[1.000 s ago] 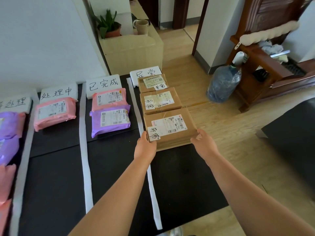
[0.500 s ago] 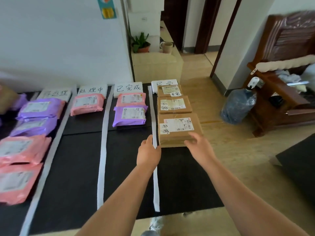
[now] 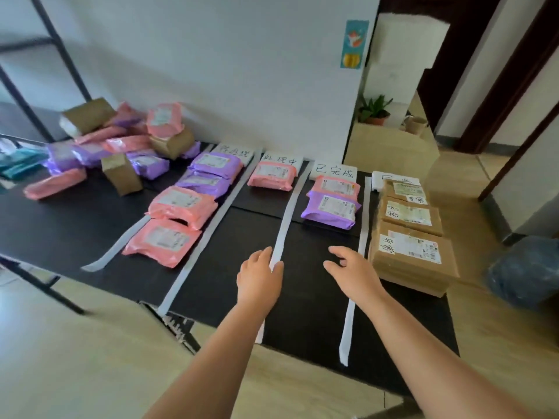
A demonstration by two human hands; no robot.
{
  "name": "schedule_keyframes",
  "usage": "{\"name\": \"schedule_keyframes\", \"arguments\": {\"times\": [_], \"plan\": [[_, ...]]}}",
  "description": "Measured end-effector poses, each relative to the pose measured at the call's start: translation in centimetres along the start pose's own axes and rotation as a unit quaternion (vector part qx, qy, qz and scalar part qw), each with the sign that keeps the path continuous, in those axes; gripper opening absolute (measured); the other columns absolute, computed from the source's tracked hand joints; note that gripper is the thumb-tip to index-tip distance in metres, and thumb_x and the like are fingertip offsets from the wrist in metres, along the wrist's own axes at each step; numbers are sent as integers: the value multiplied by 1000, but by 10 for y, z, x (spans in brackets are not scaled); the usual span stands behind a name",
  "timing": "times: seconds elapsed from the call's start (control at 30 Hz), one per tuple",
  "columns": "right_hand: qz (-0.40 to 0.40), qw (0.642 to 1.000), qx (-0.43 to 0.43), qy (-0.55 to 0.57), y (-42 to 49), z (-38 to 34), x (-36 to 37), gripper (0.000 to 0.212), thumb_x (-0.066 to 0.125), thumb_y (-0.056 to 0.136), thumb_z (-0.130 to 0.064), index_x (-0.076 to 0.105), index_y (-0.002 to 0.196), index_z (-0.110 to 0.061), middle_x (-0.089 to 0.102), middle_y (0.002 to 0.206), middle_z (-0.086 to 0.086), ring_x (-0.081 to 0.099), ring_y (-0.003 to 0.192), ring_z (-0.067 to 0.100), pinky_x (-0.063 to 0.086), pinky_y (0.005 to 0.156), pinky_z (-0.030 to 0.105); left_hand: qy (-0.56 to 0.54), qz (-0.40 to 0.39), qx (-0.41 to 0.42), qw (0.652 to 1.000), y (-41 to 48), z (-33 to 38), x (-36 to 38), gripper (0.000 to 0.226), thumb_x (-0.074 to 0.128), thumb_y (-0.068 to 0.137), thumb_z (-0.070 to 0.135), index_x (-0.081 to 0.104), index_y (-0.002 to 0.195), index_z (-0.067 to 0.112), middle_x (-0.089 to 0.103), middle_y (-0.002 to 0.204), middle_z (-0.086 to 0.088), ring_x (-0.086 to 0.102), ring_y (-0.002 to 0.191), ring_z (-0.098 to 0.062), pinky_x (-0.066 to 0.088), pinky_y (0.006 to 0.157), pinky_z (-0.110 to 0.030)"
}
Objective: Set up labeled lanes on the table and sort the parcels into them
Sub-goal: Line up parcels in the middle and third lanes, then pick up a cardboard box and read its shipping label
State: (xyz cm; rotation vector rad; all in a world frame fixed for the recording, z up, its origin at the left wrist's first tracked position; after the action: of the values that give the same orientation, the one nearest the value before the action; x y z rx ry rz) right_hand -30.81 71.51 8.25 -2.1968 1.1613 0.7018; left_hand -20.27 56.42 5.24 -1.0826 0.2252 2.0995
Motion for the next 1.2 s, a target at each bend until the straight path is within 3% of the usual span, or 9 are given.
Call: {"name": "schedule_keyframes", "arguments": {"times": [0.2,0.5,0.6,0.67,0.8,0.87,0.93,1.0,1.2], "plan": [[-39,998,-55,0,2,-83,77,42,59,98,-28,53,139,-25,54,141,-2,54,124,14,42,95,27,-42,36,-57,997,10,-88,-85,55,48,101,40,33,152,25,36,155,0,41,137,-24,39,112,-46],[-125,987,-98,25,-25,-245,269,40,58,98,-27,56,136,-17,57,137,2,55,118,16,40,94,27,-46,75,-112,990,23,-263,-237,50,48,100,35,42,147,18,48,144,-8,49,126,-28,41,108,-43],[-145,982,-115,31,-38,-290,319,38,56,99,-26,55,137,-18,56,134,-2,51,120,14,38,93,25,-77,80,-144,983,25,-306,-279,52,47,101,37,37,150,21,46,145,-5,54,115,-19,46,102,-34],[-148,980,-129,33,-42,-316,344,38,57,99,-27,55,136,-19,56,130,-6,49,119,10,38,95,25,-89,85,-151,981,27,-329,-306,52,45,103,37,35,151,22,42,150,-2,54,108,-12,40,90,-21],[-153,976,-153,25,-34,-356,383,39,56,99,-26,55,137,-19,57,135,-2,50,120,11,36,92,23,-126,95,-157,975,43,-363,-343,52,45,103,36,33,153,23,37,154,0,40,69,5,38,73,-17],[-152,975,-158,21,-22,-373,398,39,57,98,-26,55,137,-20,56,136,-3,49,127,13,38,96,25,-126,99,-159,974,60,-376,-354,52,46,103,37,34,152,25,37,153,1,43,73,3,39,78,-22],[-151,975,-159,24,-4,-390,413,39,58,98,-26,55,137,-22,56,137,-3,49,130,15,42,104,30,-121,98,-149,977,80,-387,-364,53,47,102,38,35,152,25,39,152,1,53,99,-5,44,90,-28],[-147,977,-150,28,16,-406,428,41,58,98,-26,53,138,-24,54,139,-2,49,129,16,46,105,38,-114,93,-140,979,102,-397,-371,53,49,101,38,35,151,25,40,151,0,49,126,-17,44,104,-36],[-136,982,-120,50,93,-448,474,43,58,98,-26,51,140,-24,51,144,-4,47,132,14,40,98,29,-83,77,-122,986,186,-417,-404,54,50,101,37,33,152,28,38,154,2,47,130,-15,41,98,-27]]}}
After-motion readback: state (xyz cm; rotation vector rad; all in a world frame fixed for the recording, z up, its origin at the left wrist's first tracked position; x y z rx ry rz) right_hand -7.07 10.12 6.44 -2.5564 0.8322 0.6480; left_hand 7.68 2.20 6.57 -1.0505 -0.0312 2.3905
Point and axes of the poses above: each hand's wrist, its own y-axis towards the middle knuckle, its own x-axis out of the palm, z = x × y, the point moved 1 cm from there along y, towards the middle knuckle
